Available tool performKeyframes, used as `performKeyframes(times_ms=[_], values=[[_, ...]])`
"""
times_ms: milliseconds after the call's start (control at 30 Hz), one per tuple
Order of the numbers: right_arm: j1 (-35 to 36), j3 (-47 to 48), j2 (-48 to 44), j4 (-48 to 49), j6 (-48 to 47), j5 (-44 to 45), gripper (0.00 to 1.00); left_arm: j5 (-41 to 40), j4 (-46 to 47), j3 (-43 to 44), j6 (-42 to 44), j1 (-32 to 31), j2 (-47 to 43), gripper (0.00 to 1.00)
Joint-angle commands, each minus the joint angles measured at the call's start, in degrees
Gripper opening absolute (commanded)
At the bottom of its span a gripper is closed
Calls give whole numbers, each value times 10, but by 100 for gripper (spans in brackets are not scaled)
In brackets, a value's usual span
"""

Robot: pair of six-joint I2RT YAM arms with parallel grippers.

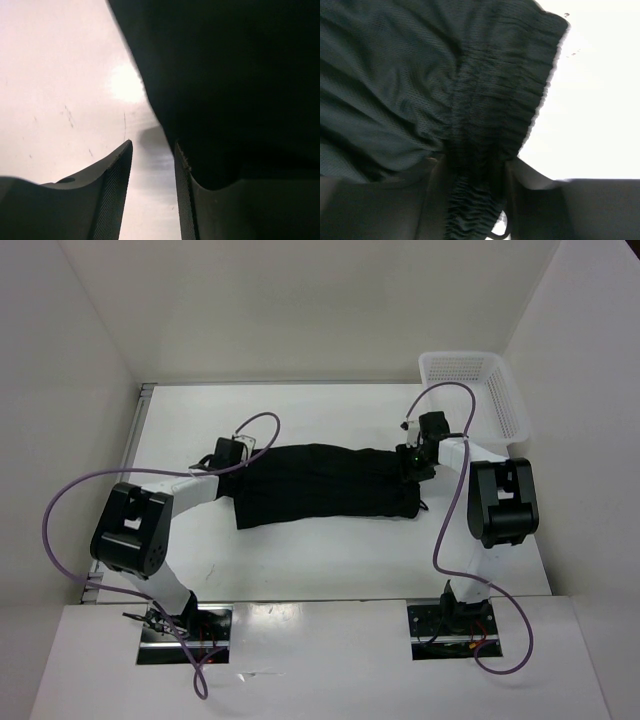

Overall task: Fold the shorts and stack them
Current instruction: Fold the shorts

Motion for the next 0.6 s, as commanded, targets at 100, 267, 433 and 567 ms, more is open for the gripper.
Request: performKeyframes(times_ms=[100,267,433,567], values=[[3,-6,12,1,-14,19,21,-32,-17,-52,2,5,-43,45],[3,0,-5,-4,-33,19,0,-46,-12,-52,2,39,-43,47],[13,0,-17,-15,-49,13,0,-29,-30,16,2,44,-56,50],[13,5,-17,-21,-49,13,0,20,-62,90,2,44,-61,51]])
